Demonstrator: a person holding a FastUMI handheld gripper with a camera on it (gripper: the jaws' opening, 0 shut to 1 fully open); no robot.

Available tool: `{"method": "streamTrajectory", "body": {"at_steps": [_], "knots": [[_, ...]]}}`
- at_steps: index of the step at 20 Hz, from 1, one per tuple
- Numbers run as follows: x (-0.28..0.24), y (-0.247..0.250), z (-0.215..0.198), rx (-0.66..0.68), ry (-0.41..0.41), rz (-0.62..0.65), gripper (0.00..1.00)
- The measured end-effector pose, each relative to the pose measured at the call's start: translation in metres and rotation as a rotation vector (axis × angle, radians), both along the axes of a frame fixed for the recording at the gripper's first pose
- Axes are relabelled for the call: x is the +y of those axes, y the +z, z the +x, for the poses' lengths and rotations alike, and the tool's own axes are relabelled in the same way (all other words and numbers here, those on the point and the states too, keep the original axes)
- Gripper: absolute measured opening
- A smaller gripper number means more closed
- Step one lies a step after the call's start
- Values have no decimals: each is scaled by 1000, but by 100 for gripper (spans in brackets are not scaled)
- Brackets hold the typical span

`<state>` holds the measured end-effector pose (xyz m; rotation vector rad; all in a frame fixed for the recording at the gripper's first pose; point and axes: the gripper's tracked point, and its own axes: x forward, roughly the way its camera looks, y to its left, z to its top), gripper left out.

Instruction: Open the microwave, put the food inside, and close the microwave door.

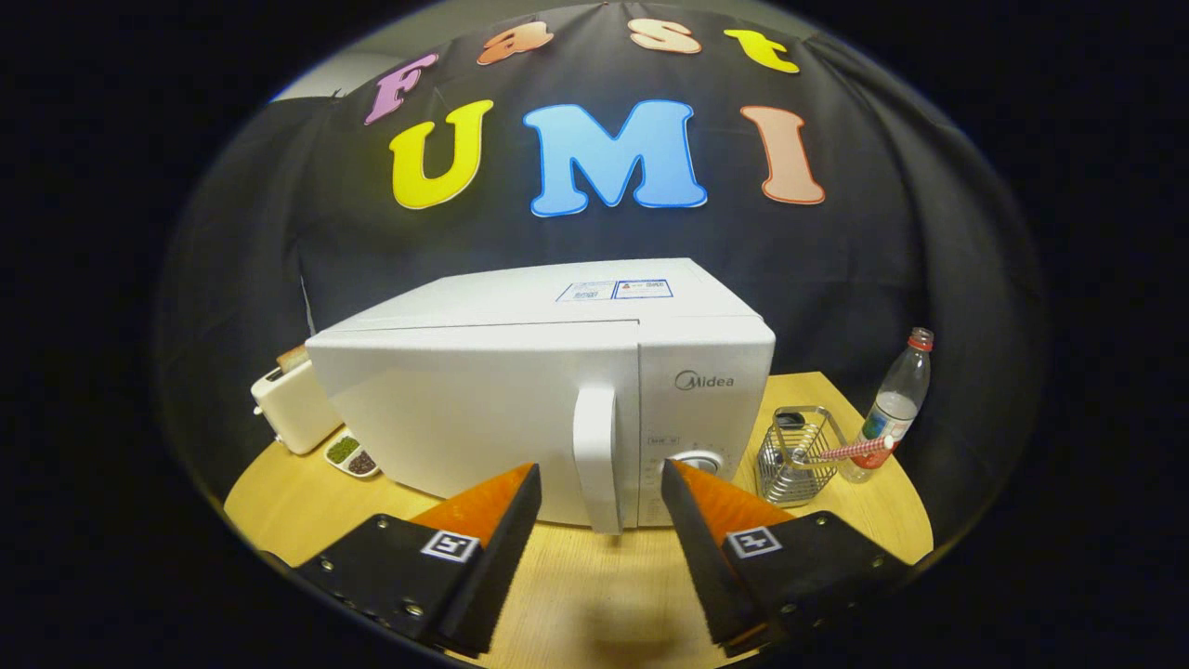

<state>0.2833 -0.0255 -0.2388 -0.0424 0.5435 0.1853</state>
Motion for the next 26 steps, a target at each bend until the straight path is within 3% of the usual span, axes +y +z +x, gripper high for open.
{"method": "streamTrajectory", "body": {"at_steps": [2, 5, 6, 9, 12, 18, 21, 26], "knots": [[4, -4, 6, 0, 10, -30, 67], [7, -8, 16, -18, 5, -65, 66], [7, -9, 20, -27, 3, -72, 52], [10, -10, 20, -31, -15, -87, 25], [11, -8, 20, -28, -19, -89, 12], [16, -4, -22, 24, 17, -133, 12], [23, -3, -50, 73, -1, -90, 12], [45, 7, -103, 87, 38, -103, 25]]}}
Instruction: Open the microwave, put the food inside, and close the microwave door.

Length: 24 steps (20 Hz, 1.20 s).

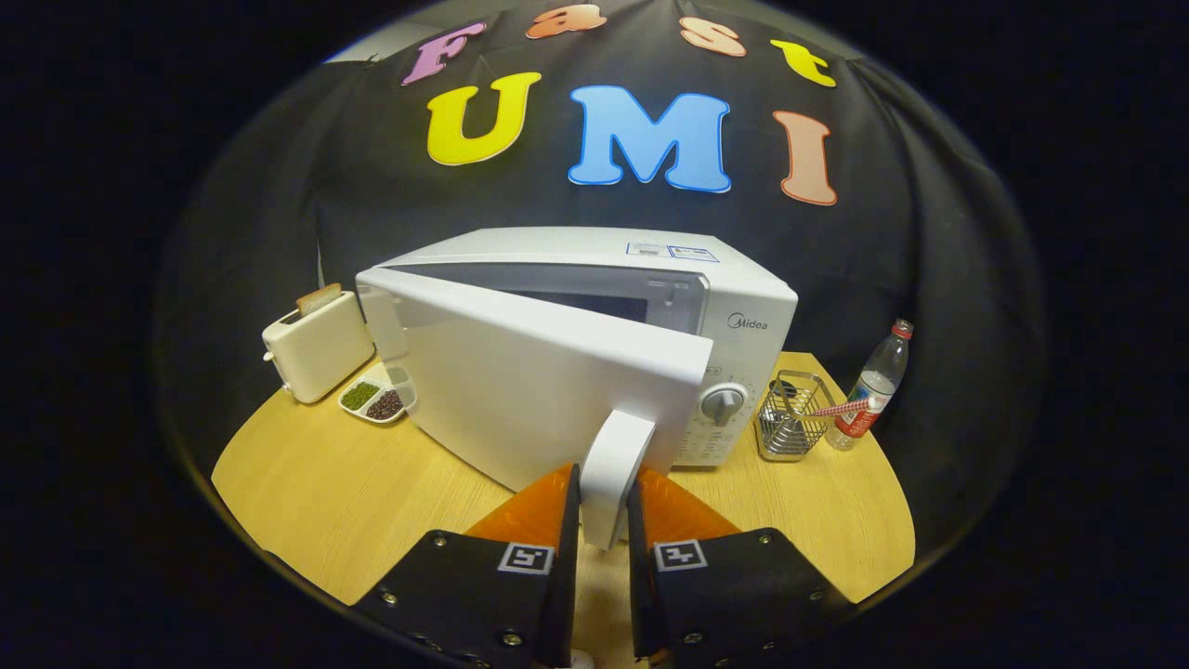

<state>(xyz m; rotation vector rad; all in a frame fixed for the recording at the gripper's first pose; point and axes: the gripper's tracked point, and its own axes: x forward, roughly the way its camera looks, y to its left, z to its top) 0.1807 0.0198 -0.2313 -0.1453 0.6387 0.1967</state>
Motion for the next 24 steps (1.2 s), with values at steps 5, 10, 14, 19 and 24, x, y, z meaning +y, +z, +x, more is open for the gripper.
{"method": "streamTrajectory", "body": {"at_steps": [5, 10, 14, 19, 24], "knots": [[28, 2, -49, 2, 28, -12, 26], [64, 7, -89, 3, 8, 59, 26], [95, 2, -115, 10, 18, 70, 26], [132, -4, -139, 14, 25, 68, 26], [163, -7, -153, -24, -20, 58, 26]]}}
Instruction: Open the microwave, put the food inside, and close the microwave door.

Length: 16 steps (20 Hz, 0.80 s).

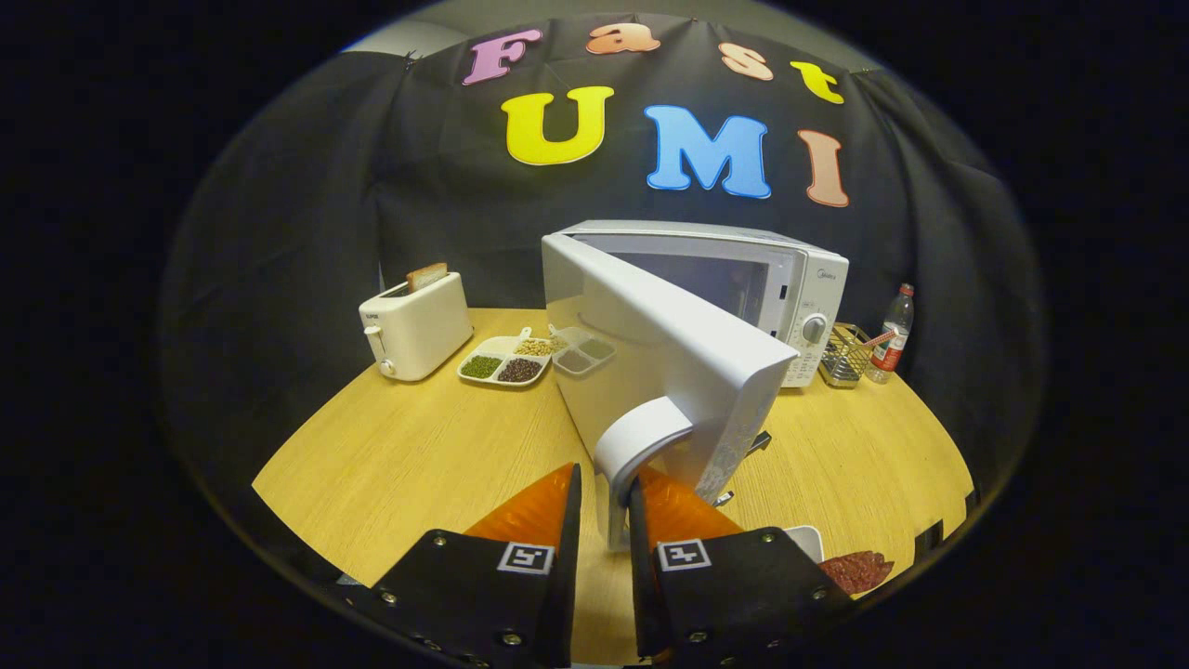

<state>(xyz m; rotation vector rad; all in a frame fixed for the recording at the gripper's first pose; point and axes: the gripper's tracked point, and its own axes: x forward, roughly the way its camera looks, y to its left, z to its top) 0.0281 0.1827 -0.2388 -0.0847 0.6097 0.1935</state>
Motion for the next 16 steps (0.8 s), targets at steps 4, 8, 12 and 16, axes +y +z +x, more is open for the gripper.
{"method": "streamTrajectory", "body": {"at_steps": [4, 8, 12, 16], "knots": [[31, -3, -15, -16, 2, 14, 27], [57, -3, -26, -49, 9, 13, 27], [82, -6, -37, -48, 82, -8, 27], [92, -5, -50, -20, 182, 48, 27]]}}
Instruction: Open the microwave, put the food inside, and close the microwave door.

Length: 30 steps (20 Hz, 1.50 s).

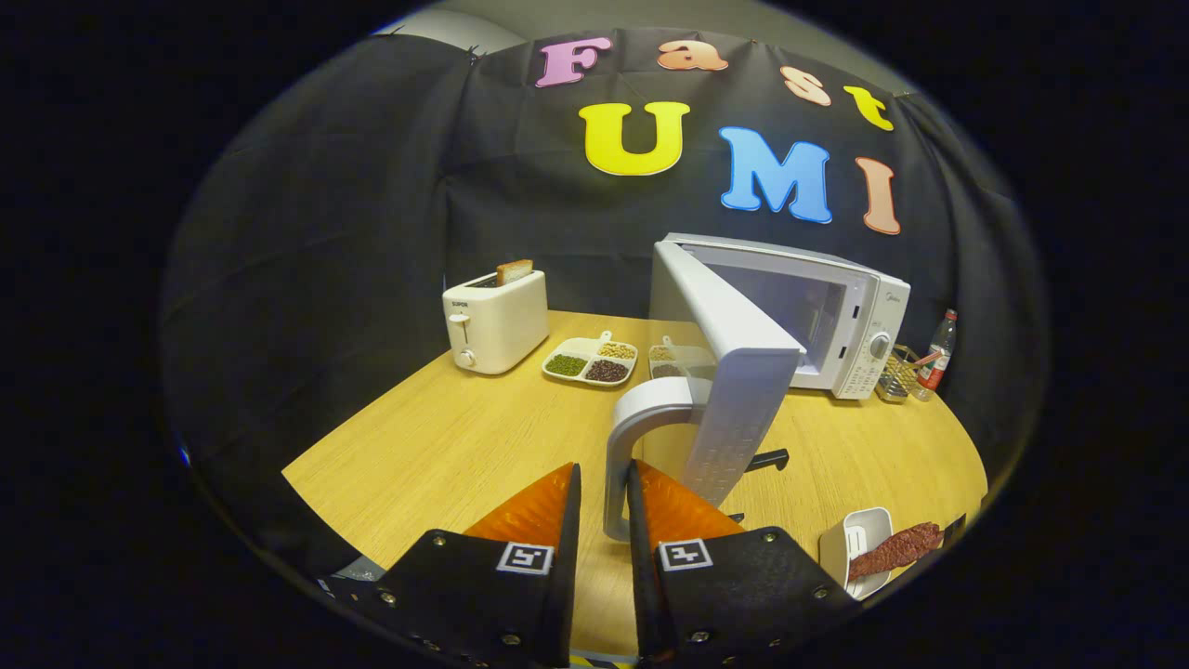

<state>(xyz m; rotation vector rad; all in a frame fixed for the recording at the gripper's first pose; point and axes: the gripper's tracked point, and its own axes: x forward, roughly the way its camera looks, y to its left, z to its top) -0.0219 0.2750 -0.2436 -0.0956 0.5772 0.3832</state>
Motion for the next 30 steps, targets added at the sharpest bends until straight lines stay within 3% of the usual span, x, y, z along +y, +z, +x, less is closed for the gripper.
{"method": "streamTrajectory", "body": {"at_steps": [2, 4, 6, 7, 8, 10, 15, 23, 30], "knots": [[16, 5, -22, 59, 85, 99, 32], [27, 16, -38, 56, 171, 121, 33], [29, 31, -54, 31, 245, 140, 43], [25, 37, -60, 20, 273, 148, 55], [20, 43, -64, 5, 285, 150, 79], [0, 57, -66, -38, 280, 144, 98], [-64, 75, -58, -107, 207, 119, 97], [-193, 70, -34, -100, -78, 90, 98], [-271, 45, -23, -22, -284, 130, 98]]}}
